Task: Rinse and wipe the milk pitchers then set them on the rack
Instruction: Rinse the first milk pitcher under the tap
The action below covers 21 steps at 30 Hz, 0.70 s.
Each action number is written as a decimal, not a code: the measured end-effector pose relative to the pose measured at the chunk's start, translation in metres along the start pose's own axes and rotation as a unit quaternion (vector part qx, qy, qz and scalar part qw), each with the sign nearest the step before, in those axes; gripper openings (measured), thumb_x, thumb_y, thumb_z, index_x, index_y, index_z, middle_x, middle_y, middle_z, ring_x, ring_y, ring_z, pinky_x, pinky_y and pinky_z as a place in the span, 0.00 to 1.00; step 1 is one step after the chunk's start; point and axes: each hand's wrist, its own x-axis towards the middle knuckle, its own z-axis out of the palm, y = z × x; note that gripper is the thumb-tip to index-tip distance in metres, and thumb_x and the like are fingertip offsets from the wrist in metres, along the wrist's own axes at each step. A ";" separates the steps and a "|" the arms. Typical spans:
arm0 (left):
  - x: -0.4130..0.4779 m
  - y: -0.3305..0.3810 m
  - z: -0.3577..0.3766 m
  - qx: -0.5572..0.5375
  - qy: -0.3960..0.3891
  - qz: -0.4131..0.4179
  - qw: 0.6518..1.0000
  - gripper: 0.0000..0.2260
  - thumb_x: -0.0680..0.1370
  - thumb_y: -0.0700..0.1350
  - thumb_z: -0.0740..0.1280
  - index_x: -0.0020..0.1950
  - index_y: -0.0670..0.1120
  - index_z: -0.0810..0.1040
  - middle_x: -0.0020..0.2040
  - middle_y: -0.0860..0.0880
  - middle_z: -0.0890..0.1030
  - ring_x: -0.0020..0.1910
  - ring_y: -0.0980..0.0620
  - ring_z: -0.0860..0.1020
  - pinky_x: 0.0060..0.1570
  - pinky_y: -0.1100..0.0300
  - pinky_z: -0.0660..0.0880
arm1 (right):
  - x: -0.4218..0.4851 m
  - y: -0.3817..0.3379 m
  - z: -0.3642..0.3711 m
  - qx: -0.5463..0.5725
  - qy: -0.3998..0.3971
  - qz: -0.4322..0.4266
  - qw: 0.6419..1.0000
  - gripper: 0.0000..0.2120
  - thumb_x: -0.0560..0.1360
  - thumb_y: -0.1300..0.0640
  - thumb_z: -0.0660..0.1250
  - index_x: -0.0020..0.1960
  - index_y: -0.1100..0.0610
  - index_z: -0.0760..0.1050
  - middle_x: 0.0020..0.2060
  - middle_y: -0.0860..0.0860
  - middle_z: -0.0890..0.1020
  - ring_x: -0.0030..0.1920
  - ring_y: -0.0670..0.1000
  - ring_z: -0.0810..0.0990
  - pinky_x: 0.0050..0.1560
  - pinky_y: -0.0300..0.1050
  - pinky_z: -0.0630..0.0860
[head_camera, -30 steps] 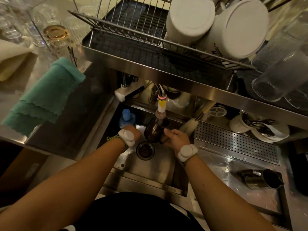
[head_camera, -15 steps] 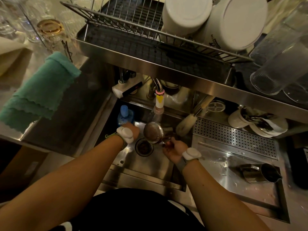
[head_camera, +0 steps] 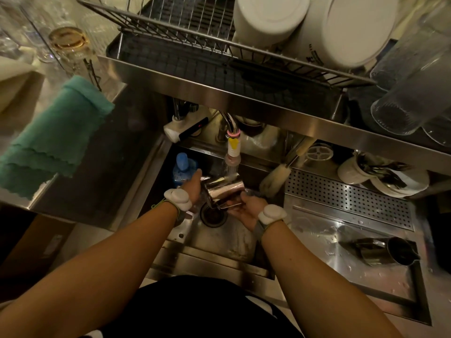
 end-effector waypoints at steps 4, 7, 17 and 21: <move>0.003 0.001 -0.004 -0.078 -0.084 -0.002 0.993 0.31 0.80 0.68 0.48 0.71 0.48 0.71 0.54 0.44 0.83 0.42 0.50 0.81 0.34 0.64 0.77 | 0.012 -0.008 0.014 0.015 -0.016 0.001 1.000 0.12 0.85 0.57 0.56 0.47 0.60 0.73 0.43 0.58 0.79 0.43 0.55 0.81 0.57 0.59 0.74; 0.005 0.005 -0.001 -0.079 -0.105 -0.033 0.991 0.33 0.77 0.72 0.48 0.66 0.49 0.74 0.45 0.43 0.83 0.43 0.44 0.82 0.37 0.56 0.80 | 0.018 -0.014 0.014 0.050 -0.024 -0.007 0.998 0.12 0.85 0.57 0.57 0.47 0.63 0.73 0.44 0.59 0.80 0.45 0.56 0.81 0.59 0.59 0.74; 0.022 0.031 0.039 -0.136 -0.097 0.014 0.986 0.27 0.75 0.70 0.58 0.56 0.50 0.79 0.48 0.43 0.86 0.46 0.39 0.85 0.55 0.40 0.79 | 0.004 -0.022 -0.025 0.068 -0.027 -0.078 0.994 0.13 0.85 0.56 0.57 0.52 0.62 0.77 0.41 0.58 0.85 0.48 0.56 0.84 0.46 0.51 0.82; 0.025 0.027 0.052 -0.142 -0.116 0.023 0.983 0.23 0.71 0.69 0.64 0.49 0.52 0.80 0.45 0.44 0.85 0.42 0.40 0.85 0.56 0.39 0.77 | -0.004 -0.018 -0.045 0.084 -0.028 -0.088 0.992 0.12 0.84 0.56 0.59 0.54 0.62 0.78 0.44 0.57 0.86 0.50 0.56 0.85 0.49 0.51 0.83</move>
